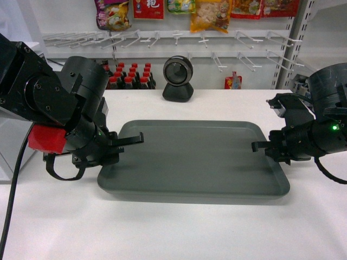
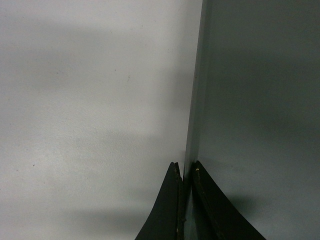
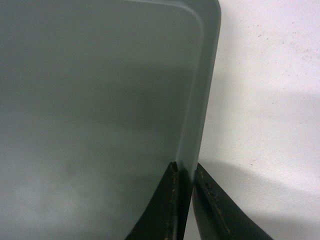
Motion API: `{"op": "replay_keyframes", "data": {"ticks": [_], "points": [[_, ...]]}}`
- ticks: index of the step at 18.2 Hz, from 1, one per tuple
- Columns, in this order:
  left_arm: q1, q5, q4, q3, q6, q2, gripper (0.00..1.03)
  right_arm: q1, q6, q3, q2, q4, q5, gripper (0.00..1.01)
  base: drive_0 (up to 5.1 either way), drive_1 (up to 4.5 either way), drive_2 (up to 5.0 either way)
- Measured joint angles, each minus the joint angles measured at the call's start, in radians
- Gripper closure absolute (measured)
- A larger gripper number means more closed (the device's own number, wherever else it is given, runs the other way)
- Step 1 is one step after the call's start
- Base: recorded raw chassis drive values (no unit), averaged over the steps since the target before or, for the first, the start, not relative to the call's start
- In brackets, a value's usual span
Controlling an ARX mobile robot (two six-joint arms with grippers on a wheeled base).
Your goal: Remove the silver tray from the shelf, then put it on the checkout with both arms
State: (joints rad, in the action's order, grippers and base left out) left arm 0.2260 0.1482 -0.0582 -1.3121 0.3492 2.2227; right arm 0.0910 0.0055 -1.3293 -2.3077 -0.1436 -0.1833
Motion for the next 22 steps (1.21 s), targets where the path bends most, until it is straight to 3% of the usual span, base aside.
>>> {"op": "replay_keyframes", "data": {"ticks": [1, 2, 4, 6, 7, 8, 9, 10, 11, 12, 14, 15, 19, 22], "points": [[0.001, 0.003, -0.008, -0.011, 0.006, 0.003, 0.98, 0.001, -0.031, 0.000, -0.002, -0.013, 0.009, 0.88, 0.0, 0.00, 0.0], [0.007, 0.026, -0.009, -0.021, 0.013, 0.005, 0.88, 0.001, -0.051, 0.002, -0.002, -0.029, 0.010, 0.77, 0.0, 0.00, 0.0], [0.015, 0.042, -0.020, -0.024, 0.024, 0.002, 0.68, -0.008, -0.051, 0.001, -0.001, -0.066, 0.034, 0.57, 0.0, 0.00, 0.0], [0.027, 0.050, -0.031, -0.013, 0.045, -0.045, 0.48, -0.037, -0.032, -0.001, 0.033, -0.046, 0.019, 0.37, 0.0, 0.00, 0.0], [0.032, 0.084, 0.003, 0.007, 0.046, -0.113, 0.37, -0.055, -0.021, -0.002, 0.058, -0.056, 0.019, 0.26, 0.0, 0.00, 0.0], [0.036, 0.152, 0.034, 0.017, 0.031, -0.189, 0.29, -0.059, -0.013, 0.052, 0.058, -0.327, 0.097, 0.29, 0.0, 0.00, 0.0], [0.027, 0.116, 0.392, 0.126, -0.051, -0.285, 0.37, -0.061, -0.012, 0.158, 0.076, -0.598, 0.189, 0.40, 0.0, 0.00, 0.0], [0.015, 0.084, 0.662, 0.258, -0.153, -0.380, 0.48, -0.058, -0.012, 0.314, 0.120, -0.800, 0.211, 0.51, 0.0, 0.00, 0.0], [-0.006, 0.061, 0.855, 0.398, -0.233, -0.442, 0.59, -0.058, -0.013, 0.443, 0.166, -0.962, 0.211, 0.62, 0.0, 0.00, 0.0], [-0.029, 0.048, 0.987, 0.524, -0.279, -0.466, 0.70, -0.059, -0.013, 0.540, 0.233, -1.078, 0.211, 0.73, 0.0, 0.00, 0.0], [-0.074, 0.025, 1.116, 0.725, -0.316, -0.519, 0.94, -0.087, -0.011, 0.695, 0.406, -1.152, 0.187, 0.97, 0.0, 0.00, 0.0], [-0.081, 0.007, 1.144, 0.789, -0.323, -0.591, 1.02, -0.091, -0.010, 0.768, 0.457, -1.151, 0.186, 0.99, 0.0, 0.00, 0.0], [-0.126, -0.045, 1.222, 1.007, -0.332, -0.744, 1.02, -0.092, -0.009, 1.001, 0.665, -1.144, 0.186, 0.99, 0.0, 0.00, 0.0], [-0.151, -0.072, 1.181, 1.113, -0.332, -0.893, 1.02, -0.091, -0.009, 1.115, 0.814, -1.114, 0.186, 0.99, 0.0, 0.00, 0.0]]}}
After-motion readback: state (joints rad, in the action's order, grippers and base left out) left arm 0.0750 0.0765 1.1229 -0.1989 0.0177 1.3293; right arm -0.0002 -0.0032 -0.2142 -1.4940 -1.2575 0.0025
